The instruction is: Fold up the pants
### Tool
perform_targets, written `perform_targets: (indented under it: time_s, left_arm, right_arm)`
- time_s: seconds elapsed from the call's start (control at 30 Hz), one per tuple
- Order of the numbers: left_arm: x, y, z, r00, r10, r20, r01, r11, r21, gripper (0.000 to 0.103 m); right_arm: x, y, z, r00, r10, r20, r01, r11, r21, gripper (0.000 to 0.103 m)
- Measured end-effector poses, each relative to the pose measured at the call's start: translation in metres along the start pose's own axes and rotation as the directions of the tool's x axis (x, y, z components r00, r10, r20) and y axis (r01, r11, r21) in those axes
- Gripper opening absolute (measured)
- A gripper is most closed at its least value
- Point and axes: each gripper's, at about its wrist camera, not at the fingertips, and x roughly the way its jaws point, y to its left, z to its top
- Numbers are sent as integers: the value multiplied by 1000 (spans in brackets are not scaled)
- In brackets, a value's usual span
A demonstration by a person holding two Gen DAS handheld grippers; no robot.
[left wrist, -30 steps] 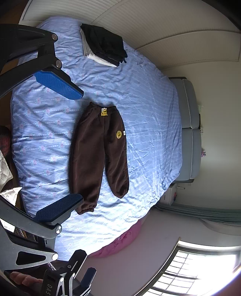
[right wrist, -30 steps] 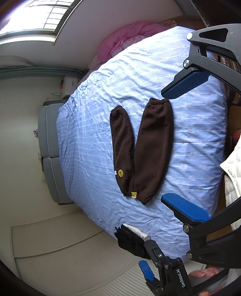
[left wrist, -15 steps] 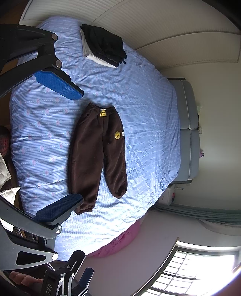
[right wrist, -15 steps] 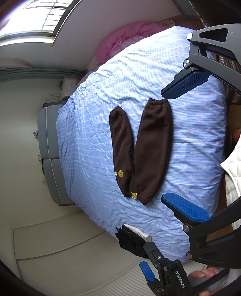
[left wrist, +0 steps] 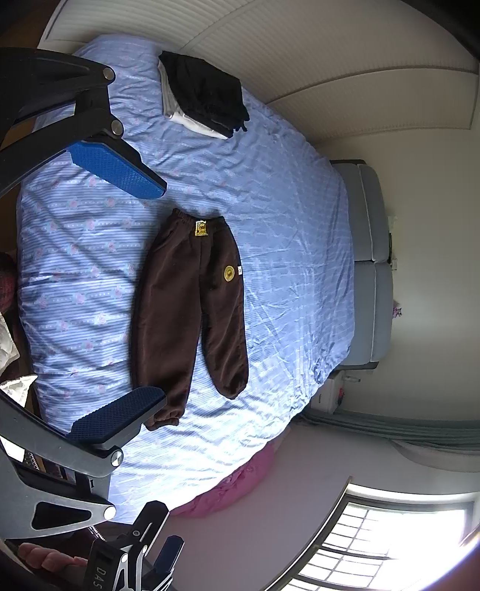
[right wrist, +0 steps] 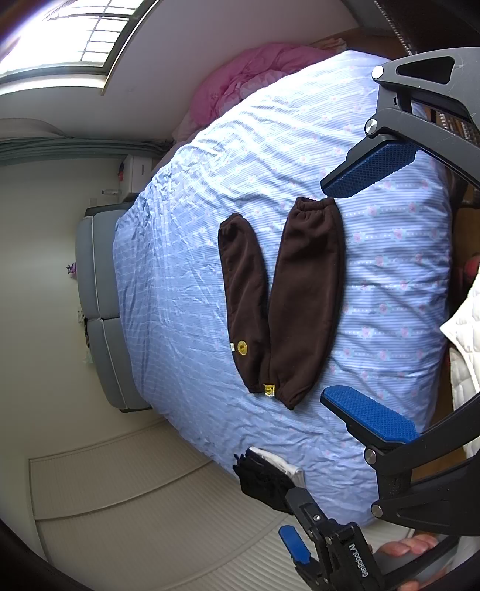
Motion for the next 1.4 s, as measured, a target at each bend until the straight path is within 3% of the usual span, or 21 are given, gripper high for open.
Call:
perform_targets:
  time_s: [0.9, 1.17, 1.4]
  left_arm:
    - [-2, -1, 2, 1000, -8, 23, 8, 1000, -12, 103]
    - [14, 5, 5, 1000, -5, -9, 4, 1000, -26, 103]
    - [43, 34, -2, 997, 42, -58, -45, 998, -46, 103]
  right_arm:
    - [6, -1, 4, 1000, -2, -13, 2, 1000, 6, 103]
    - [26, 3, 10, 998, 1, -56, 0, 1000, 17, 103]
    - [67, 13, 5, 989, 30, -145, -19, 997, 72, 103]
